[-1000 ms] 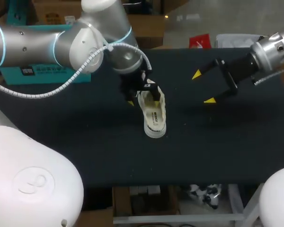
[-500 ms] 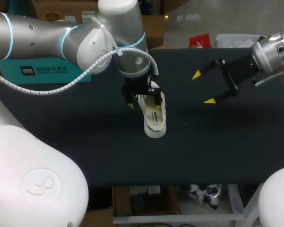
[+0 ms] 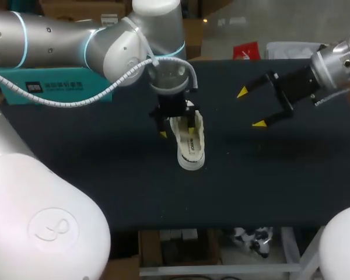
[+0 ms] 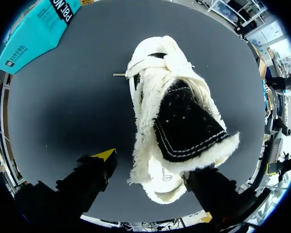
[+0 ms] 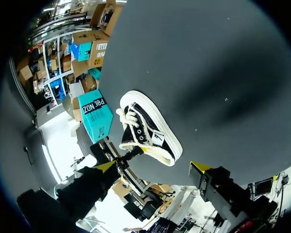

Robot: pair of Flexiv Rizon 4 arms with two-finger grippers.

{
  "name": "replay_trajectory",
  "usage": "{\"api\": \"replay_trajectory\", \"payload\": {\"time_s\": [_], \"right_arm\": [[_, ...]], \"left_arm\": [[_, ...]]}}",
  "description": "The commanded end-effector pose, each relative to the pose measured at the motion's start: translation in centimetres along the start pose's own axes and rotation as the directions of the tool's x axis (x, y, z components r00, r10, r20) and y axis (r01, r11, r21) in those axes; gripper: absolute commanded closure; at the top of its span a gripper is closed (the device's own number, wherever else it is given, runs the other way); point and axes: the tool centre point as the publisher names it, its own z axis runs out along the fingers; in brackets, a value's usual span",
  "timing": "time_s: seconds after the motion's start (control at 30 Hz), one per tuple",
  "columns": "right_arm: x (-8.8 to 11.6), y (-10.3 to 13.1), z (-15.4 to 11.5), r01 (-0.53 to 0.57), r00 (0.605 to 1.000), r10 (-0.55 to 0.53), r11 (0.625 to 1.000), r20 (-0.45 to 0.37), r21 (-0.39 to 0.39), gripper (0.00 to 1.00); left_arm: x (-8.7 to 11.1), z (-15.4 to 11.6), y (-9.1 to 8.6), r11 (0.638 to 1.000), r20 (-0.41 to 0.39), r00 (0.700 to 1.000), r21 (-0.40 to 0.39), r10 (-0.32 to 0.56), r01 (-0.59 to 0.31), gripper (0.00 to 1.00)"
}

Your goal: Open the shoe tongue, take the insole out of the shoe, put the insole back into the shoe, and pack the shoe into the shoebox

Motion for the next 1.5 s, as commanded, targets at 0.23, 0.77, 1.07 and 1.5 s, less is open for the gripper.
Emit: {"api": "replay_trajectory", "payload": {"time_s": [0.23, 0.77, 1.07, 1.5], "right_arm": [[-0.4, -1.3, -0.2, 0.09, 0.996, -0.09, 0.994, 0.016, -0.055, 0.0], [-1.0, -2.8, -0.2, 0.317, 0.918, -0.33, 0.944, 0.221, 0.092, 0.0], [-0.8, -2.7, -0.9, 0.441, 0.851, -0.452, 0.891, 0.266, 0.106, 0.0], [-0.4, -4.1, -1.4, 0.798, 0.313, -0.867, 0.462, 0.388, 0.387, 0.0]], "left_arm": [[0.7, -0.2, -0.8, 1.0, 0.065, 0.998, -0.006, -0.01, 0.01, 0.67], [-0.6, -1.2, -1.4, 0.988, 0.062, 0.989, 0.07, 0.135, -0.139, 1.0], [-1.4, -2.5, -3.1, 0.945, 0.033, 0.952, 0.113, 0.305, -0.307, 1.0], [-0.6, -5.7, -4.4, 0.725, 0.118, 0.747, 0.183, 0.654, -0.664, 1.0]]}}
